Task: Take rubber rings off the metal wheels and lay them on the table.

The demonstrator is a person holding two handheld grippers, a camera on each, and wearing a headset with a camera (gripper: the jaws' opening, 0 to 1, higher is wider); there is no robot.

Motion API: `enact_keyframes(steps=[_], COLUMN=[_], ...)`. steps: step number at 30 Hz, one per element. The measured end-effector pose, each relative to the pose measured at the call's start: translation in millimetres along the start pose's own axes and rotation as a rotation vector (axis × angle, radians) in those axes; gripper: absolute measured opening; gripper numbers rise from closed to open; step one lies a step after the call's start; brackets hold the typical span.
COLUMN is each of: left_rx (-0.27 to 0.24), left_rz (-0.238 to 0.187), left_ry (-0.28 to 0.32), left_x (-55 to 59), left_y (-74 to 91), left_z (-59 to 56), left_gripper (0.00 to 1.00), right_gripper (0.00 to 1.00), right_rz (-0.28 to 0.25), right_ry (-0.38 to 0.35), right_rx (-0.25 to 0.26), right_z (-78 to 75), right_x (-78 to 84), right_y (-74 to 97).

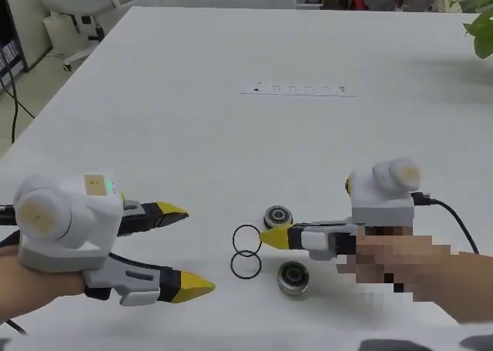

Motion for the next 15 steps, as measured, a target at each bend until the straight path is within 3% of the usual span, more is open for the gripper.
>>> enact_keyframes(steps=[15], left_rx=[-0.010], left_rz=[0.010], left_ry=[0.013], left_x=[4.6], left_y=[1.5], left_z=[0.3], left_gripper=[0.67], right_gripper=[0.00], right_rz=[0.033], right_ry=[0.012], right_rx=[0.082], right_z=[-8.5], right_x=[5.3], right_y=[-10.7])
Point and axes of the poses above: the centre of the closed fingertips' face, and the gripper's own axes: y roughly backward along the fingers, z roughly to its left, x roughly out of its underside, the point moved 10 cm from there along y, roughly backward along the fingers, and after that the axes turned 1 degree about -x, right-handed, at the moved point
